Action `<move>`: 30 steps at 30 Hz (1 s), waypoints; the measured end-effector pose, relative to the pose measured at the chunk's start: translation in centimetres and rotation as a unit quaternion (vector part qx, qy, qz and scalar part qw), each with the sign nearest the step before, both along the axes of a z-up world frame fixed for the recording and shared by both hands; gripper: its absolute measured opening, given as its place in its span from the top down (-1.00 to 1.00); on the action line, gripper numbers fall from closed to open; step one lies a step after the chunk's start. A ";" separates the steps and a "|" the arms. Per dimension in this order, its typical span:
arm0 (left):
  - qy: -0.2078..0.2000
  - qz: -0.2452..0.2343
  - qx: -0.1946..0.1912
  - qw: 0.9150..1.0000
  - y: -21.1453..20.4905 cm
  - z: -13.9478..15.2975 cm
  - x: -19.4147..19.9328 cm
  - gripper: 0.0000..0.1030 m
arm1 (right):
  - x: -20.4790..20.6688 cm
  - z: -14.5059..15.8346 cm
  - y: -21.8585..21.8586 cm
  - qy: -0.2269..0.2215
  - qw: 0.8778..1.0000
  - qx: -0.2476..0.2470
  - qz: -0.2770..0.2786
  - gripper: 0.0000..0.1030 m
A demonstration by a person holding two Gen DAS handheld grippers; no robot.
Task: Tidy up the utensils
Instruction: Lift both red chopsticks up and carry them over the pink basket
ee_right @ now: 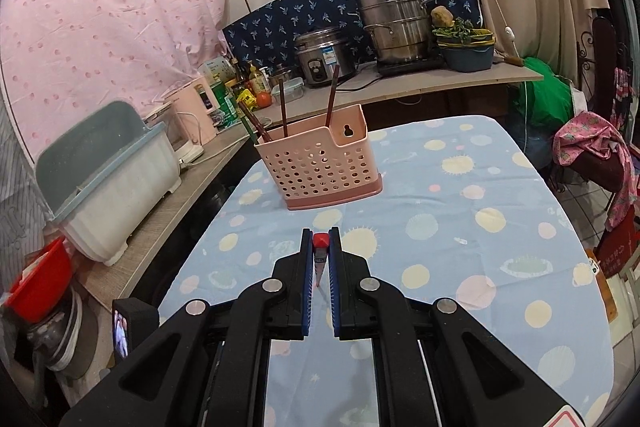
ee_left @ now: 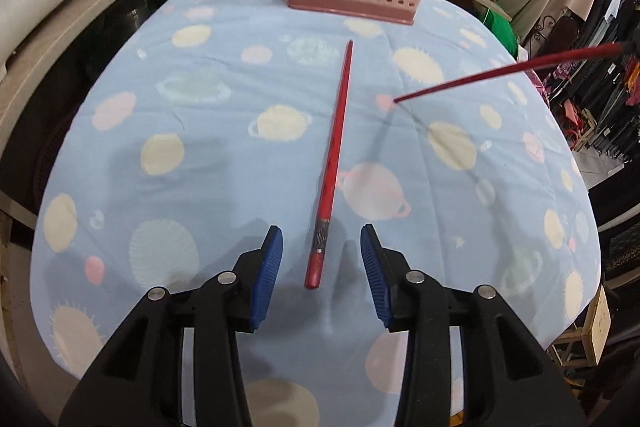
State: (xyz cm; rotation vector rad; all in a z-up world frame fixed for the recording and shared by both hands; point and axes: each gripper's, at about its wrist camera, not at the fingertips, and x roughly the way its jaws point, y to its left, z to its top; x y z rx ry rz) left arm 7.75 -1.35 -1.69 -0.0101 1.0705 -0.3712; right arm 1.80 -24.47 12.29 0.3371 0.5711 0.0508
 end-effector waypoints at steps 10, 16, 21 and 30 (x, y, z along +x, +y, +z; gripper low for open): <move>0.000 -0.007 0.000 1.000 -0.3 -0.4 0.1 0.85 | -0.5 -0.5 0.4 0.005 1.000 -0.005 0.001 0.87; -0.017 -0.007 -0.006 1.000 -0.3 1.7 -0.4 0.87 | -0.3 -0.1 0.7 -0.002 1.000 -0.012 0.002 0.87; -0.051 -0.005 -0.015 0.999 0.0 5.8 -0.4 0.87 | 0.5 1.3 0.7 -0.013 1.000 -0.015 0.007 0.87; -0.108 0.004 -0.031 0.994 0.1 13.2 2.3 0.88 | 3.3 3.3 0.3 -0.026 0.999 -0.010 0.021 0.87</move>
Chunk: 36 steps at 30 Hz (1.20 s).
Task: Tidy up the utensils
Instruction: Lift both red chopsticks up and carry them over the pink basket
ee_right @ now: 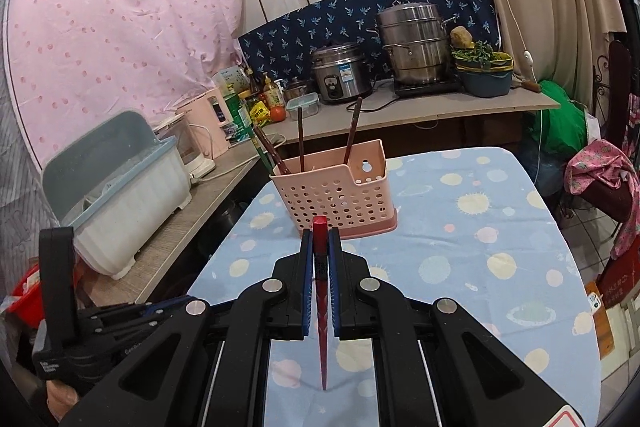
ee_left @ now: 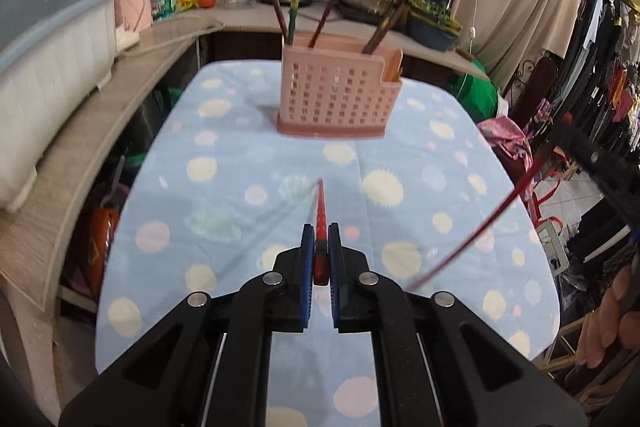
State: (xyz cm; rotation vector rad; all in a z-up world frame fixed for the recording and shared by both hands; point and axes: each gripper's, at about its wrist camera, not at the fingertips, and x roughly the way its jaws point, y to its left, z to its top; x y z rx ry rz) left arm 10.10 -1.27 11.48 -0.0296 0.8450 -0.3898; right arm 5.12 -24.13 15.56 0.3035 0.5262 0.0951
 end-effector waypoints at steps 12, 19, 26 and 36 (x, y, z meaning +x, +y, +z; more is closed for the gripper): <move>-0.063 -0.003 -0.004 0.998 -1.9 6.9 4.8 0.88 | 4.7 3.5 -1.4 -0.026 1.000 0.016 0.009 0.87; -0.094 0.001 -0.016 0.995 -2.2 11.1 7.6 0.88 | 9.0 7.0 -3.0 -0.053 0.998 0.028 0.007 0.87; -0.154 0.017 -0.037 0.987 -2.7 17.5 10.8 0.88 | 14.0 10.5 -3.7 -0.076 0.997 0.025 -0.005 0.87; -0.224 0.031 -0.058 0.972 -4.6 21.9 15.8 0.88 | 20.4 12.2 -3.4 -0.091 0.996 0.008 -0.018 0.87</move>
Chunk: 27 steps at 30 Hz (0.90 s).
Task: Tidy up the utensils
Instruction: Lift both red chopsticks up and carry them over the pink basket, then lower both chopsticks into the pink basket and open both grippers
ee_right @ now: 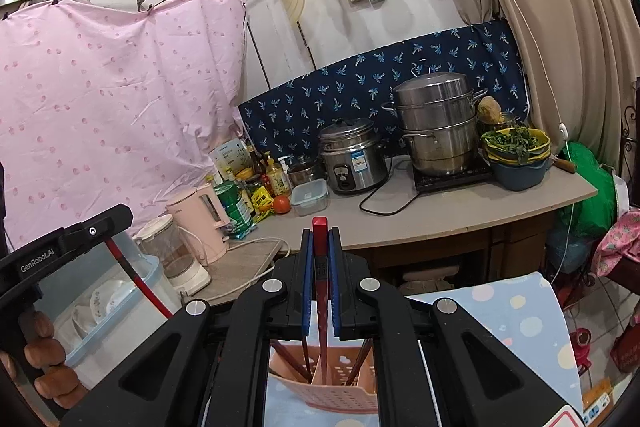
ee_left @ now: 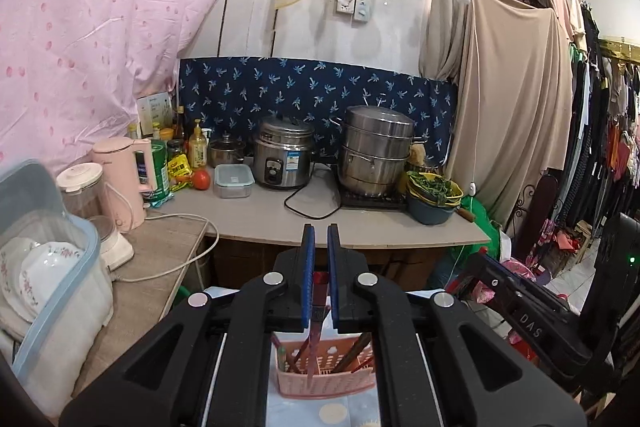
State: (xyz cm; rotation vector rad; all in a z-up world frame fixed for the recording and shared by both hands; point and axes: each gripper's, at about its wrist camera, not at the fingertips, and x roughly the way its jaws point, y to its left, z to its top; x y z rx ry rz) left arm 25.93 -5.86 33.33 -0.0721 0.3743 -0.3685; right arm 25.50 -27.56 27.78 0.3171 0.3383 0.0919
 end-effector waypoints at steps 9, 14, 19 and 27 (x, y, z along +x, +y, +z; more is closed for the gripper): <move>0.002 -0.001 0.006 1.000 -1.9 -2.0 4.3 0.88 | 3.5 -3.6 -0.5 0.035 0.999 0.001 0.001 0.87; 0.007 -0.004 0.009 1.000 -2.4 -3.0 5.2 0.88 | 4.4 -5.4 -0.5 0.050 0.999 0.003 0.004 0.87; 0.024 -0.005 0.014 1.000 -2.7 -4.8 6.2 0.88 | 4.9 -7.7 -0.3 0.071 0.997 -0.001 0.010 0.87; 0.049 0.009 0.051 0.997 -3.1 -9.6 7.0 0.68 | 4.0 -9.7 -0.2 0.092 0.996 -0.014 0.015 0.43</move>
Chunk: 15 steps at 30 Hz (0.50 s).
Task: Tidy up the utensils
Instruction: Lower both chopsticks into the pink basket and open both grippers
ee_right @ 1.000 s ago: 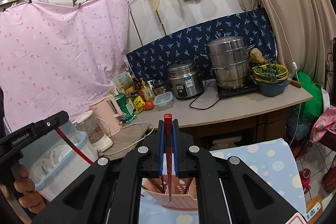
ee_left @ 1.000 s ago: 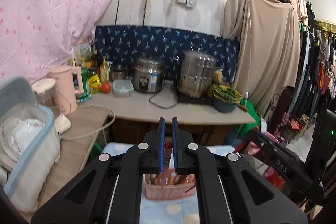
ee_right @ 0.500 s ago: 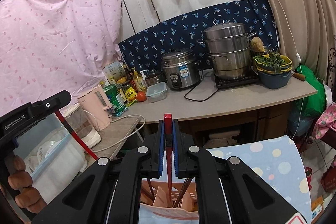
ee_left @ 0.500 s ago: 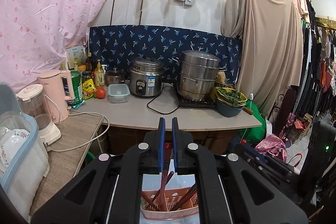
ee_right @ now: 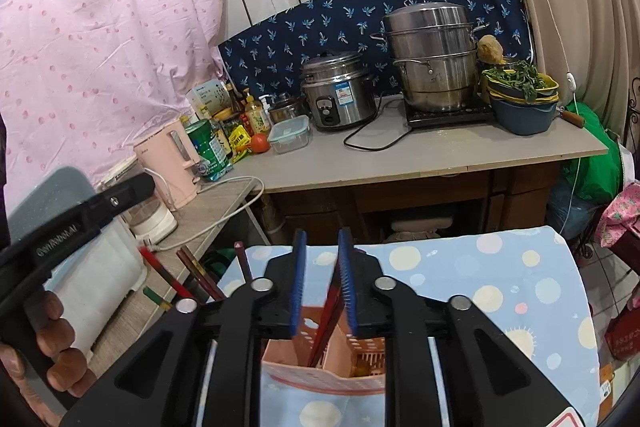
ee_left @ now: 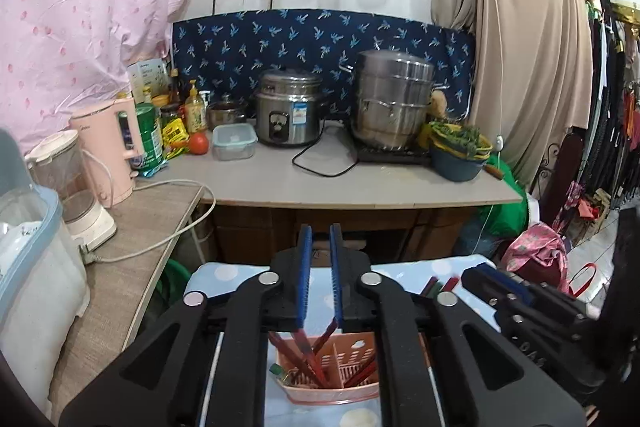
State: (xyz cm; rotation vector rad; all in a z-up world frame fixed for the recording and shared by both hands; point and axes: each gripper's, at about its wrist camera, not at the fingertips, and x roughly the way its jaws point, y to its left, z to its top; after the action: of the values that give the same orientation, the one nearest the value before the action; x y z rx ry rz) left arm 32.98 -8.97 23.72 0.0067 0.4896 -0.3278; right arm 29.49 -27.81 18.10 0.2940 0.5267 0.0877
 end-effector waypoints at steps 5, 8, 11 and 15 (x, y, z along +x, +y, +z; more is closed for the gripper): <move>0.008 0.021 0.000 1.000 1.0 -1.2 -1.0 -0.01 | -2.0 0.5 0.2 -0.004 1.000 -0.012 0.006 0.16; 0.012 0.036 0.008 0.999 1.4 -1.7 -2.3 -0.23 | -3.6 0.4 0.6 0.002 1.000 -0.017 0.014 -0.03; 0.013 0.054 0.027 0.998 1.6 -2.3 -4.2 -0.36 | -5.4 0.0 1.4 0.014 0.999 -0.034 0.015 -0.15; 0.026 0.070 0.045 0.996 2.0 -3.3 -6.4 -0.41 | -7.7 -0.8 2.4 0.032 0.998 -0.051 0.008 -0.26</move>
State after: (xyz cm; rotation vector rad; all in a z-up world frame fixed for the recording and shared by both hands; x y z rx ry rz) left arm 26.62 -7.02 20.44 0.0510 0.5531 -0.1698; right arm 21.80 -25.37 17.27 0.1945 0.5945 0.0669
